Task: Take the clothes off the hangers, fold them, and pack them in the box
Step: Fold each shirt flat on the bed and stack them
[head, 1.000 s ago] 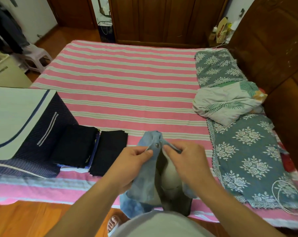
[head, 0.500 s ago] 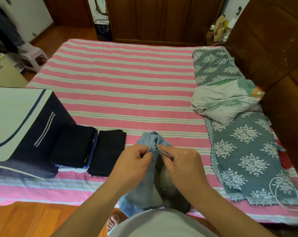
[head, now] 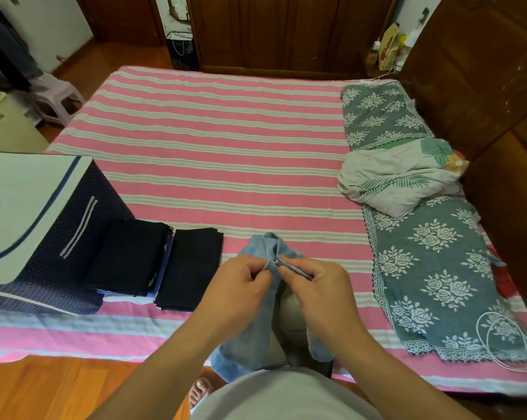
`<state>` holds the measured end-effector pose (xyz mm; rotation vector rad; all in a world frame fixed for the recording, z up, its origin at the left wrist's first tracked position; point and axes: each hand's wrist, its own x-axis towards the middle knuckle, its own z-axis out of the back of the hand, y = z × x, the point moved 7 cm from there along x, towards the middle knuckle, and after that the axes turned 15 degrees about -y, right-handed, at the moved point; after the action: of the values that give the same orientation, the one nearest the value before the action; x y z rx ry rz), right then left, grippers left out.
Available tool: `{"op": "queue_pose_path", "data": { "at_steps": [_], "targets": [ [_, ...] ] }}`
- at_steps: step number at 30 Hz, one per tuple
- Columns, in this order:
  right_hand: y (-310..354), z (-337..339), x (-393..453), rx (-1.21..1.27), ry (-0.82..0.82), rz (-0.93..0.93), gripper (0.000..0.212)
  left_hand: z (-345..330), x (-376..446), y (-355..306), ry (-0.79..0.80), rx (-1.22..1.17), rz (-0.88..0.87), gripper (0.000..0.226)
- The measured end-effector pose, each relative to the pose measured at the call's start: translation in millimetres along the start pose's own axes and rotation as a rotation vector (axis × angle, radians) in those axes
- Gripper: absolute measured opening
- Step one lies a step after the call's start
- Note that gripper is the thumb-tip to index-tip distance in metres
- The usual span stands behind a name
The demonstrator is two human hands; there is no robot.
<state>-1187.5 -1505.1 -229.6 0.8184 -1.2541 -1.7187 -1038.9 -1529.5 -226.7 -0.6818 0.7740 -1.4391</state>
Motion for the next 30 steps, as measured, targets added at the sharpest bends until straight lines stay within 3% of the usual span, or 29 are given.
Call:
{"op": "queue_pose_path", "data": {
  "at_steps": [5,12,27,30],
  "targets": [
    [5.6,0.9,-3.8,-0.079,-0.003,0.098,0.015,-2.4,-0.3,-5.5,-0.003,-0.004,-0.055,0.029],
    [-7.1,-6.7,4.6,-0.065,0.148,-0.087,0.018,-15.9,-5.8,1.3,-0.011,-0.018,-0.044,0.027],
    [-31.6,-2.7,0.9,0.156,0.092,-0.281,0.013,-21.1,-4.2,1.7,-0.045,-0.06,-0.205,0.025],
    [-37.2,-4.0,-3.9,0.223,0.109,-0.363,0.01,-22.2,-2.5,5.8,-0.044,-0.097,-0.225,0.034]
  ]
}}
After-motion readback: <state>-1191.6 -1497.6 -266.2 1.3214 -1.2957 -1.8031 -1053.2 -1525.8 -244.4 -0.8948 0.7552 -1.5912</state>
